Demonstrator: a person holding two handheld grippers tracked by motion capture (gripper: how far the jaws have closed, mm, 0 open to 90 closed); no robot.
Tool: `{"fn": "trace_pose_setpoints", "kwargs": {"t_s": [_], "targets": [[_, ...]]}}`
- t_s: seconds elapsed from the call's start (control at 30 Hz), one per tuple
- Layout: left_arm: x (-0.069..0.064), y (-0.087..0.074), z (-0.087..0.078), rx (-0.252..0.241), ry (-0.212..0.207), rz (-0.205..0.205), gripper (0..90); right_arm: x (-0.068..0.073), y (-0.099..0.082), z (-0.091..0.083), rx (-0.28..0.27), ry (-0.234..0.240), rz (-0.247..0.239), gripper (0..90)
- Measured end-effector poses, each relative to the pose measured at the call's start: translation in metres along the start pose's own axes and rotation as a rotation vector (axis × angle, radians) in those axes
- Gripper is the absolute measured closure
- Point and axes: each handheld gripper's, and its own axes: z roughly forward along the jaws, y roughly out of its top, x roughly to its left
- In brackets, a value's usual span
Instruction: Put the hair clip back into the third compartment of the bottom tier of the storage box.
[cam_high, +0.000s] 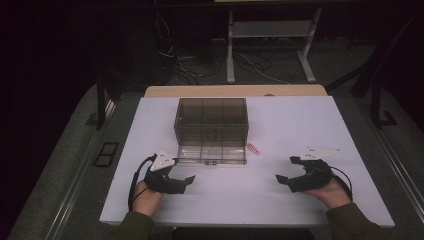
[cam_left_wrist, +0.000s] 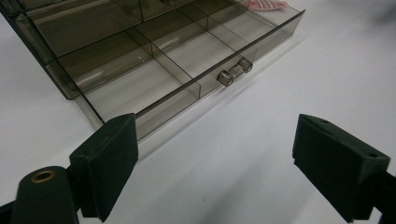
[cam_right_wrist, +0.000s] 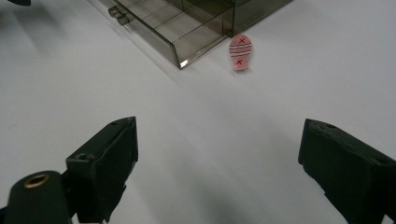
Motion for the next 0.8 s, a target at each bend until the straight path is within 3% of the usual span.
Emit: {"fn": "trace_pose_setpoints", "kwargs": {"t_s": [0.8], "targets": [[-0.001,0.000,-0.001,-0.011,0.009,-0.007,13.5,-0.004,0.013,0.008,-0.005,0.018,-0.002,11.4]]}}
